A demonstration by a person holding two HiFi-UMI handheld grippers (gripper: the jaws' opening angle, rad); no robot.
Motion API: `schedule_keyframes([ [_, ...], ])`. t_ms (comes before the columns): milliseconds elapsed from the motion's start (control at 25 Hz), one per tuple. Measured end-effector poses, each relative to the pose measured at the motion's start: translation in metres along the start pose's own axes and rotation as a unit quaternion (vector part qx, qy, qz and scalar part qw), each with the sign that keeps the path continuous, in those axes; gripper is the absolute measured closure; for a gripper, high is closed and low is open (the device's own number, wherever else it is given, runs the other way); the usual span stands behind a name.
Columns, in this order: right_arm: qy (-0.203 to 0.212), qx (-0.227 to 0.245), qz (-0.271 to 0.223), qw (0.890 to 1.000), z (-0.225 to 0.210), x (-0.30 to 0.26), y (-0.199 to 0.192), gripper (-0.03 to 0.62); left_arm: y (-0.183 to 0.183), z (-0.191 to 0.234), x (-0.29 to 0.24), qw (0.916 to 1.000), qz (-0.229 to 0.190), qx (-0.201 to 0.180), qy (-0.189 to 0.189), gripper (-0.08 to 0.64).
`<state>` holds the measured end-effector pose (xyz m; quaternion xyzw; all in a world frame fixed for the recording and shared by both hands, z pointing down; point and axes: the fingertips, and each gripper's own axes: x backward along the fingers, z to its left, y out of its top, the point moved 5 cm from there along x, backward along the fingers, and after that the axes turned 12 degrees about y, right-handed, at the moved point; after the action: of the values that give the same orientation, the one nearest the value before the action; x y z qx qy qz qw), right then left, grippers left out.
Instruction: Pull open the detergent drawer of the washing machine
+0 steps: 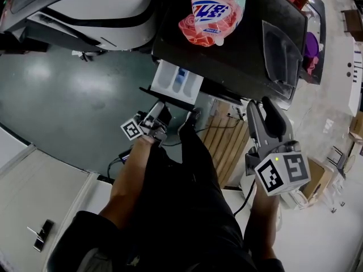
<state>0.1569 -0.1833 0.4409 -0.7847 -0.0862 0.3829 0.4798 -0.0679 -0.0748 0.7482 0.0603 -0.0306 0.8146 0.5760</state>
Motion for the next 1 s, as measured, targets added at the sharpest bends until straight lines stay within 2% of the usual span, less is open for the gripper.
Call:
schedule_keyframes([
  [200,0.001,-0.001,0.012,1.0,0.008,-0.002,-0.01,0.44,0.0,0.005,0.002,0.9999,-0.01,0.01,-0.01,0.195],
  [400,0.003,0.003,0.009,1.0,0.018,0.002,-0.008,0.44,0.001,0.004,0.0,0.9998,0.019,0.002,-0.007,0.189],
  [480,0.005,0.006,0.003,1.0,0.023,0.003,-0.005,0.44,0.001,0.007,0.001,0.9992,0.038,-0.007,0.013,0.181],
  [560,0.007,0.009,-0.003,1.0,0.028,0.005,-0.002,0.44,0.003,0.014,0.01,0.9975,0.045,-0.014,0.052,0.183],
  [600,0.009,0.011,-0.007,1.0,0.032,0.006,0.0,0.44,0.006,0.017,0.016,0.9966,0.043,-0.015,0.069,0.212],
  [680,0.012,0.013,-0.013,1.0,0.039,0.008,0.003,0.44,0.015,0.013,0.024,0.9956,0.039,-0.021,0.083,0.215],
  [760,0.012,0.014,-0.02,1.0,0.045,0.01,0.005,0.44,0.022,0.005,0.027,0.9937,0.053,-0.038,0.091,0.213],
  [880,0.012,0.015,-0.033,0.999,0.054,0.015,0.011,0.44,0.031,0.0,0.032,0.9854,0.089,-0.069,0.127,0.213],
  [1000,0.012,0.015,-0.05,0.999,0.062,0.019,0.019,0.44,0.048,-0.006,0.037,0.9729,0.122,-0.108,0.164,0.213],
])
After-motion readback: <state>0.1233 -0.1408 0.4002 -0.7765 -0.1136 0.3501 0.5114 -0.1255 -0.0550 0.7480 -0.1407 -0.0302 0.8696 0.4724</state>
